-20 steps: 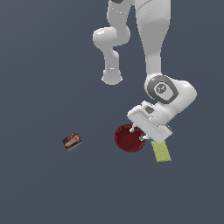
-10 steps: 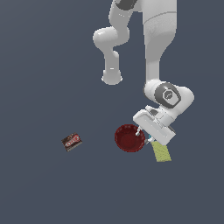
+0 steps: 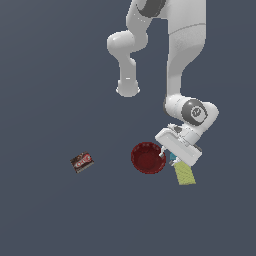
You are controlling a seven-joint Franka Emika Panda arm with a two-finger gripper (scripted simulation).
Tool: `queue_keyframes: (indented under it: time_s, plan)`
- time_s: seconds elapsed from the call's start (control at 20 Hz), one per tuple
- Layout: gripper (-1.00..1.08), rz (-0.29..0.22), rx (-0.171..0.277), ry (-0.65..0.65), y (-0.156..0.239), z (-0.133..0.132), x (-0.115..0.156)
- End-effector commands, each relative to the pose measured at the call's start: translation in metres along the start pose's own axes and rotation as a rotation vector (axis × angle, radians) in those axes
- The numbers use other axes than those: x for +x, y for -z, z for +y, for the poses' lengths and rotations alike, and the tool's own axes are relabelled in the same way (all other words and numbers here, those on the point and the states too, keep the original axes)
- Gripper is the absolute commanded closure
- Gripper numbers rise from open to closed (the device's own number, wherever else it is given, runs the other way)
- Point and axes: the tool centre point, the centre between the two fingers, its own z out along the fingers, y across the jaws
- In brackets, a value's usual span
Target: Pick up a designated object from a clutter of objects.
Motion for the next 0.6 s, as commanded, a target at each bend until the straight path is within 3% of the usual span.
queue_keyframes:
  time_s: [0.0,0.55]
  plan:
    - [-0.2,0.015,0.007,-0.004,0.0004,-0.0038,-0.0026]
    - [-0.2,0.025,0.013,-0.006,-0.0057,-0.007,-0.0051]
